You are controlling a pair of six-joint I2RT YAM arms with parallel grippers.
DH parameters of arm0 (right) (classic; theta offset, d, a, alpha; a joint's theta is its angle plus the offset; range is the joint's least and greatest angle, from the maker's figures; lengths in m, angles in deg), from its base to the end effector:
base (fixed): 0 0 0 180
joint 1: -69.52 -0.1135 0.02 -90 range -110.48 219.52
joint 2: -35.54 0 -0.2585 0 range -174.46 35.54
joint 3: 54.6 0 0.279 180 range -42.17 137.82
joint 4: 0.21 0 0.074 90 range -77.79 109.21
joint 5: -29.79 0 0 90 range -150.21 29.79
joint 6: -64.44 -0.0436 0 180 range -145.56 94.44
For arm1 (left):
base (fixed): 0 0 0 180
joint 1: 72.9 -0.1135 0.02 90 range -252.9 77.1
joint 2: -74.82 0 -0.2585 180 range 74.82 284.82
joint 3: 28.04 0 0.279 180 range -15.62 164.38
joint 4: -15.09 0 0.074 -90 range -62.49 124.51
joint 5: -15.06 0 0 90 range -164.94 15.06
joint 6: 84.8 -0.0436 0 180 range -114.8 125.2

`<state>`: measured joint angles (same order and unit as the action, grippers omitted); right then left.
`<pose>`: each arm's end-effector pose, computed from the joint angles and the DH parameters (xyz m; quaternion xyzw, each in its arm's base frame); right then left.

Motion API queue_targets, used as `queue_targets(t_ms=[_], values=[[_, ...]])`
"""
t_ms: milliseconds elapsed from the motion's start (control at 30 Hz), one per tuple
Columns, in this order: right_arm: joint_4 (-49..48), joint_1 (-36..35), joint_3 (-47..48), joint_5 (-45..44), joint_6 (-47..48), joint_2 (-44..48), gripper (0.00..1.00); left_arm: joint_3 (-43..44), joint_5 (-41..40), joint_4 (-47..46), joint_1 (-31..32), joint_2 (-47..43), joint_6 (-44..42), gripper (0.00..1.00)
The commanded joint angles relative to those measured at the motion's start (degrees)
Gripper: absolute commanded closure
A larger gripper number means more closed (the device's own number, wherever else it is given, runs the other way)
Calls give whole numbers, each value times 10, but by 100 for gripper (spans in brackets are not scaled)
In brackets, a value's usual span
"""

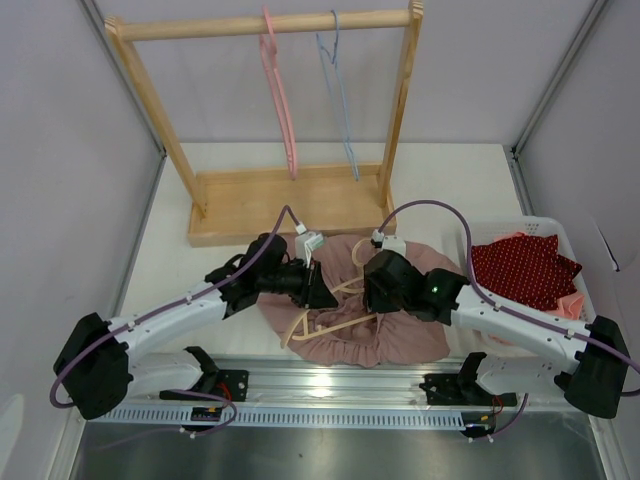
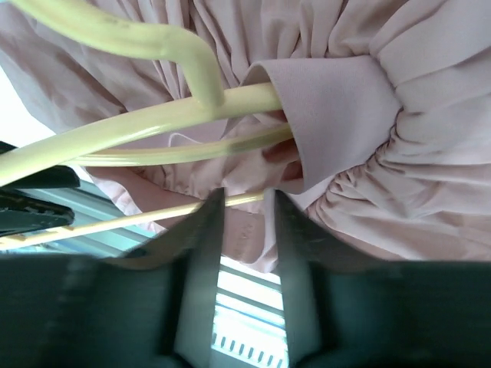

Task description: Place the skirt on the hanger

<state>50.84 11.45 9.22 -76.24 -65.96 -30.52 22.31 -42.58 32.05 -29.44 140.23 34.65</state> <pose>0.1494 0.2170 0.2459 -0.1010 0.9354 0.1498 0.3038 0.1842 -0.2067 0.2173 0.2365 0.8173 -0.4726 0.2296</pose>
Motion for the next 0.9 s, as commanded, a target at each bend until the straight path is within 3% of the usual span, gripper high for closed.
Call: queue_targets(t_ms=[0, 100, 467, 867], values=[[2, -5, 0, -23, 9, 15, 55, 2, -26, -30, 11, 9, -17, 100], [-7, -5, 10, -20, 25, 32, 47, 6, -36, -23, 17, 22, -23, 100], [-43, -8, 51, -37, 50, 52, 46, 21, -50, -9, 35, 46, -31, 100], [-101, 9, 69, -85, 99, -20, 44, 36, -54, 1, 49, 48, -38, 100]])
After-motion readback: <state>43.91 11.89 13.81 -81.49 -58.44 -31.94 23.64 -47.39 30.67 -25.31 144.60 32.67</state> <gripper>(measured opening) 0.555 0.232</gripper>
